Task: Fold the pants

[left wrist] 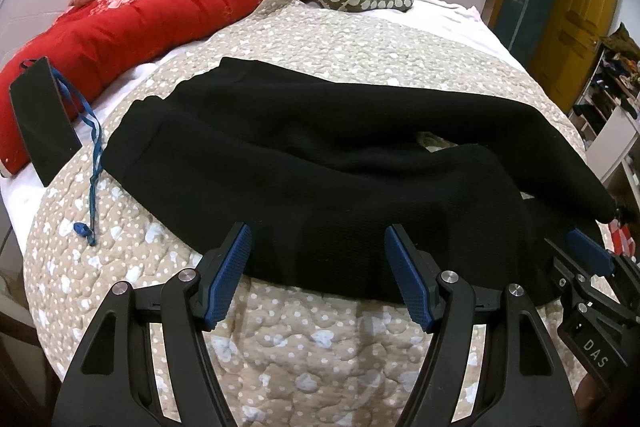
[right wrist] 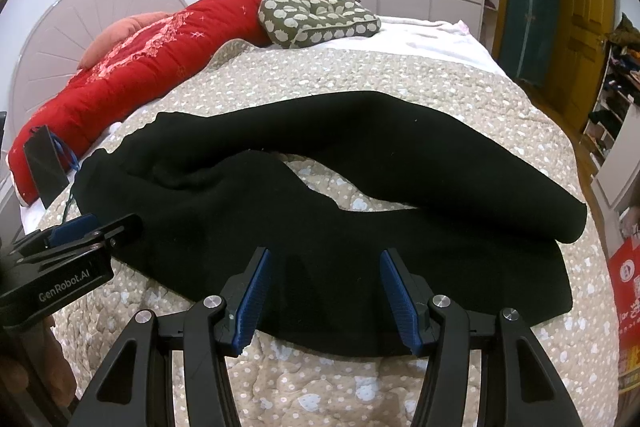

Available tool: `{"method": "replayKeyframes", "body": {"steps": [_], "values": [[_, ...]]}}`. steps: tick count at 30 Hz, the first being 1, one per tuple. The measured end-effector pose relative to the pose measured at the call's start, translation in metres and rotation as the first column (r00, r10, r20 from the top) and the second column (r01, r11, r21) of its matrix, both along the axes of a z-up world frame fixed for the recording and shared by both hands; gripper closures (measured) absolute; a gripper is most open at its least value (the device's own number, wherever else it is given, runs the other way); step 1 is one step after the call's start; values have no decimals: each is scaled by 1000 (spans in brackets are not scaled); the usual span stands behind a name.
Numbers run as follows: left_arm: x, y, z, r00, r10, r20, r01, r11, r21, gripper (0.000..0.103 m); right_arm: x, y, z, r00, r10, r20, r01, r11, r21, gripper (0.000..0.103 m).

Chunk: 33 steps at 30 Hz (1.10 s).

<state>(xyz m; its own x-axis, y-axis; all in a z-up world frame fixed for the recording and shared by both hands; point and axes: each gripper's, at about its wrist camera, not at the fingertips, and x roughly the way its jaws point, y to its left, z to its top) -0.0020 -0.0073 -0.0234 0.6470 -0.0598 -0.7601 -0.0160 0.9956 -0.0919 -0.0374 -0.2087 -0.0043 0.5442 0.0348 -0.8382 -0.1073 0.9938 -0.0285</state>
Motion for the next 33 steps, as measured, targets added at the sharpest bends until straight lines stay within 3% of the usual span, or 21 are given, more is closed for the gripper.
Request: {"method": "replayKeyframes", "body": {"steps": [15, 19, 28, 33], "values": [[6, 20, -1, 999, 38, -16, -38, 999, -17, 33, 2, 8, -5, 999, 29, -22, -29, 1000, 2, 49], [3, 42, 6, 997, 81, -8, -81, 995, -52, 33, 3, 9, -6, 999, 41, -21, -41, 999, 7, 49], [4, 89, 0, 980, 198, -27, -199, 979, -42, 33, 7, 12, -9, 998, 53, -23, -53, 999, 12, 49], [7, 97, 1, 977, 212, -21, -213, 976, -45, 33, 7, 19, -9, 996, 82, -26, -82, 996, 20, 49]]}}
